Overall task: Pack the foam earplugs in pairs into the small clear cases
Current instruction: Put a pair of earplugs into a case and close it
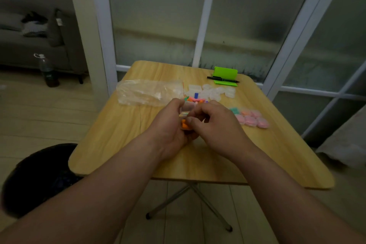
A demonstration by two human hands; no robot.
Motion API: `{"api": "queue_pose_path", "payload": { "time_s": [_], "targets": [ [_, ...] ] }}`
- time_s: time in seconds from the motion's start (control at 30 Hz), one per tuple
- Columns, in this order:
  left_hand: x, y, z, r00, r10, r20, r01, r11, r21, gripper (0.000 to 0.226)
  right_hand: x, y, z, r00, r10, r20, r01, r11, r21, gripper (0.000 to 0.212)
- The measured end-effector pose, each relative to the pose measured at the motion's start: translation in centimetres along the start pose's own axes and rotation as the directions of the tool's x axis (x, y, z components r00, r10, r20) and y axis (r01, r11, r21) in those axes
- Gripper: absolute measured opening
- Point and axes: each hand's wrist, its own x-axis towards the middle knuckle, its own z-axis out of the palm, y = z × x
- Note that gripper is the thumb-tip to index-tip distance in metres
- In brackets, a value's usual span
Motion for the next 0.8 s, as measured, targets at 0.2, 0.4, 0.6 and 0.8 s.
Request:
{"api": "queue_pose_path", "payload": {
  "time_s": [0.2,0.4,0.6,0.8],
  "targets": [
    [-0.3,0.5,0.0,1.000,-0.027,-0.008,0.027,0.999,0.033,0.040,0.3,0.6,-0.4,0.994,0.070,-0.087,-0.057,0.988,0.142,0.011],
    [0.0,0.6,-0.2,0.998,-0.060,0.007,0.060,0.998,0.032,0.067,0.6,0.8,-0.1,0.991,0.064,-0.114,-0.055,0.995,0.083,0.026],
    [0.7,0.5,-0.9,0.997,-0.082,-0.001,0.082,0.996,-0.040,0.081,-0.4,-0.8,0.4,0.995,-0.076,-0.064,0.076,0.997,-0.002,0.020],
    [0.8,0.3,-1.0,0.994,-0.070,0.079,0.078,0.992,-0.096,0.071,-1.3,-0.7,0.5,0.989,-0.140,0.057,0.145,0.983,-0.111,0.021]
  ]
}}
